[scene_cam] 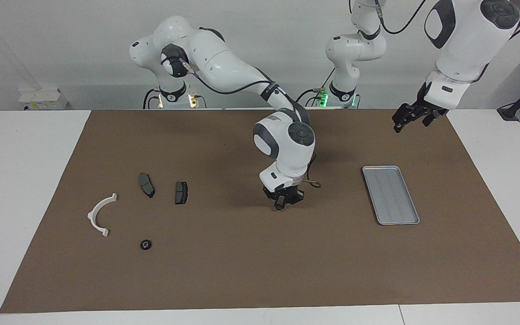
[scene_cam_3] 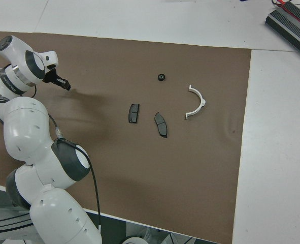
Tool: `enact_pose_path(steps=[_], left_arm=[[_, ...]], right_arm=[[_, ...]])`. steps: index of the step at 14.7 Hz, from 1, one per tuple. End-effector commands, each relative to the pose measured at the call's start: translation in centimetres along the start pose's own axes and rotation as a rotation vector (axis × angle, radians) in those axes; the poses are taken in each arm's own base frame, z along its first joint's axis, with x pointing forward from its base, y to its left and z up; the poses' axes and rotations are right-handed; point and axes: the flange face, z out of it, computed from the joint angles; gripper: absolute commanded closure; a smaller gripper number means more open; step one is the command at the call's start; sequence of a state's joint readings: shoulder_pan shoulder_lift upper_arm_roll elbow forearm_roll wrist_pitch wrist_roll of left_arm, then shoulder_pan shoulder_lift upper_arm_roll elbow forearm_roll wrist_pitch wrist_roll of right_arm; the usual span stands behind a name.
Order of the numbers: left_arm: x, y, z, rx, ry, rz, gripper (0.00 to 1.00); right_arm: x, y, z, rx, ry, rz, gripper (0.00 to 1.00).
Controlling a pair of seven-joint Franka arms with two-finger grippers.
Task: Place bearing gear from tray to pile
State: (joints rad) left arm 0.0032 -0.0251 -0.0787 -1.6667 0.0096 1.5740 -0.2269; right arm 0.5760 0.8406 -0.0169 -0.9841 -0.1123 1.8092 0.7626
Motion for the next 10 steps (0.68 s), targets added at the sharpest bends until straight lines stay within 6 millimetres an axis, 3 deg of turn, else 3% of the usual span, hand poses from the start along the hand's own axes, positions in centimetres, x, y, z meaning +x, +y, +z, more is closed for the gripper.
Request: enact_pose_path(steps=[1,3,5,6,7,9,10], left_arm=[[-0.6,-0.1,-0.4,-0.011,0.004,0.005,0.00],[-0.6,-0.1,-0.4,-0.011,0.004,0.005,0.00],[-0.6,0.0,-0.4,-0.011,0.004,0.007,0.00],[-0.6,-0.1,-0.4,-0.011,0.004,0.005,0.00],[-0.6,-0.1,-0.4,-0.011,0.004,0.005,0.00],[-0.6,-0.1,-0.4,-0.011,0.004,0.005,0.00],[-0.6,0.0,-0.4,-0.011,0.004,0.007,0.00]], right_arm=[[5.3,9.2,-3.6,0.010,-0.025,-0.158,1.00],[8.6,14.3,-2.7,0.014,-0.026,-0.247,1.00],[11.2,19.7,-0.2,0.016,-0.035,-0.290,1.00],[11.8,21.4,1.2,0.024,-0.041,-0.294,1.00],[12.1,22.9,3.2,0.028,-0.049,-0.287,1.00],[11.5,23.5,7.1,0.036,-0.044,-0.281,1.00],[11.3,24.4,8.0,0.038,-0.042,-0.273,1.00]])
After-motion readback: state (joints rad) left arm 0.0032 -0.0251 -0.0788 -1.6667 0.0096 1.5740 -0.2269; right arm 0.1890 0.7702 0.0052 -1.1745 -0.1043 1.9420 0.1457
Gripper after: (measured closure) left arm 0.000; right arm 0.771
